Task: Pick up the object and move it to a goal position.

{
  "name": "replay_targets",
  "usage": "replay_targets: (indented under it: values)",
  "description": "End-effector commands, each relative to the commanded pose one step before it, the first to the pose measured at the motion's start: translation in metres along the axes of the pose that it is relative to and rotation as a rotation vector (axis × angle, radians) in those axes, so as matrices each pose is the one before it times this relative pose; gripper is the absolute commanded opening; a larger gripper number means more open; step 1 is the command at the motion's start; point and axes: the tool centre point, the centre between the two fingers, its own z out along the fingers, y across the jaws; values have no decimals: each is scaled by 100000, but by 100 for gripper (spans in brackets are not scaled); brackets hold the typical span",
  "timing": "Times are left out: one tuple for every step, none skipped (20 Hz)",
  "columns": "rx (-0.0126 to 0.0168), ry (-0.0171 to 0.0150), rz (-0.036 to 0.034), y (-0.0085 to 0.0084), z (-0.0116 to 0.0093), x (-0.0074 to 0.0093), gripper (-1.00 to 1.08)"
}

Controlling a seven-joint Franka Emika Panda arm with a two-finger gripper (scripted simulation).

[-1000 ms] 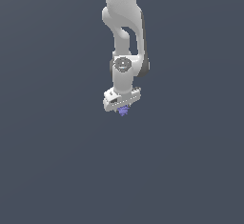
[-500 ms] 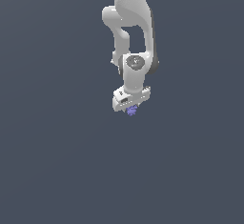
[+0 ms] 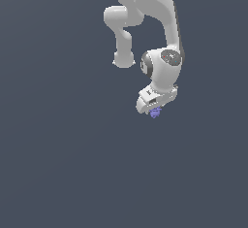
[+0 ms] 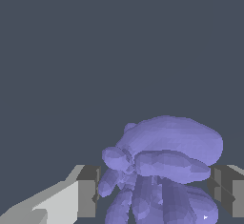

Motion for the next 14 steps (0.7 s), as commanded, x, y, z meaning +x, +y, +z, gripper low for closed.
replay_targets:
  values:
    - [-5,-52,116,-2113,-991,1719,-100]
    - [35,-30,15,-712,-321,622,-100]
    - [0,0,0,-665,-313,576,-100]
    - [0,0,0,-603,-284,529,-100]
    - [0,0,0,-539,-255,479,-100]
    - [0,0,0,-477,-226,430,-100]
    - [0,0,0,-420,-199,384,-100]
    - [0,0,0,-368,-175,341,-100]
    - [53,-45,1,-311,-123,306,-100]
    - [0,0,0,-273,-131,262,-100]
    - [0,0,0,-231,-111,224,-100]
    - [0,0,0,-191,-92,188,-100]
    - [0,0,0,-154,-74,152,-100]
    - [0,0,0,-118,-57,118,-100]
